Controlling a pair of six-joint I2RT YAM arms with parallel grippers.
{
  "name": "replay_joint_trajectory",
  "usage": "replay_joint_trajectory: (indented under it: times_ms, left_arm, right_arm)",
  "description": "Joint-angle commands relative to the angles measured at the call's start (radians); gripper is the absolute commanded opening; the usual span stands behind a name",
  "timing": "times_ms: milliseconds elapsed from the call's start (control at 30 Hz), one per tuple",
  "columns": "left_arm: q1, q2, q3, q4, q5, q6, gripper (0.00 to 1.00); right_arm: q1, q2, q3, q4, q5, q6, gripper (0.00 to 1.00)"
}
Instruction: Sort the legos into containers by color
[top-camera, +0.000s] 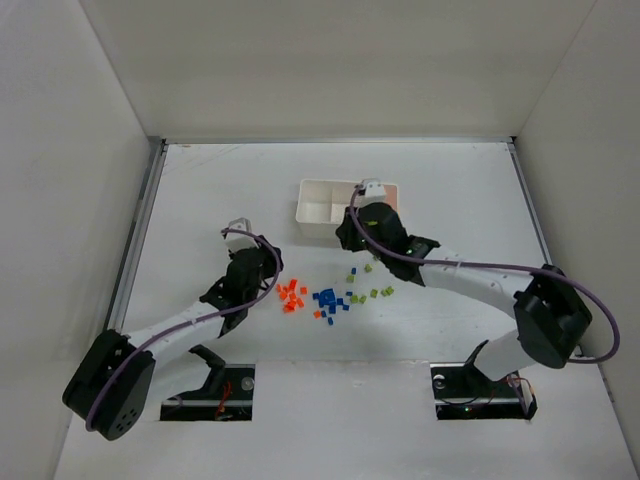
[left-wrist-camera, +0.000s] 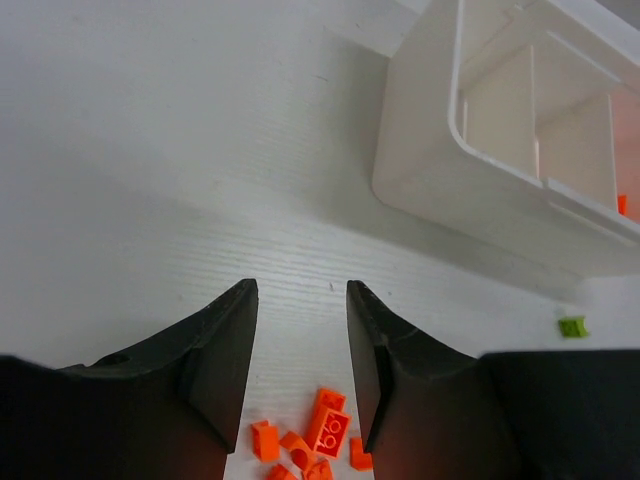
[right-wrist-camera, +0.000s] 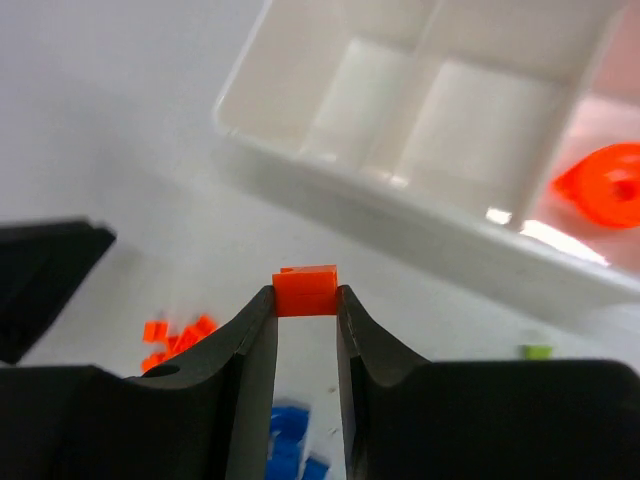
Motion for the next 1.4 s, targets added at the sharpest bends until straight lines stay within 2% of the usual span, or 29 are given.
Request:
replay_joint_trajectory:
  times_ms: [0, 133, 333, 500, 567, 900, 1067, 1367]
  left_arm:
    - [-0.083, -0.011, 0.052, 0.003, 0.013, 0.009, 0.38]
    - [-0.221, -0.012, 0.124, -0.149, -0.005, -0.002, 0.38]
    - [-0.364, 0.038, 0.156, -0.281, -0.054, -0.083, 0.4]
    - [-0.441, 0.103, 0.162, -0.315, -0.071, -0.14, 0.45]
    - [-0.465, 0.12, 0.171, -0.333, -0.074, -0.159, 0.46]
    - [-0.496, 0.193, 0.187, -0.304, -0.052, -0.267, 0.37]
    - [-0.484, 0.175, 0.125, -0.246, -0.046, -0.418, 0.28]
    - [-0.473, 0.224, 0.125, -0.223, -0.019, -0.499, 0.21]
  right_arm:
    - [-0.129, -0.078, 0.015, 0.033, 0.092, -0.042, 0.25]
    - [-0.249, -0.04, 0.037, 0.041, 0.163, -0.054, 0.25]
    - [-0.306, 0.07, 0.112, 0.033, 0.173, -0.046, 0.26]
    - [-0.301, 0.089, 0.167, 0.041, 0.175, -0.065, 0.55]
    - [-0.287, 0.046, 0.134, 0.061, 0.189, -0.063, 0.59]
    - [-0.136, -0.154, -0.143, 0.133, 0.203, 0.009, 0.5]
    - [-0.047, -0.246, -0.285, 0.139, 0.198, 0.049, 0.5]
    - [-0.022, -0.322, -0.39, 0.154, 0.181, 0.073, 0.49]
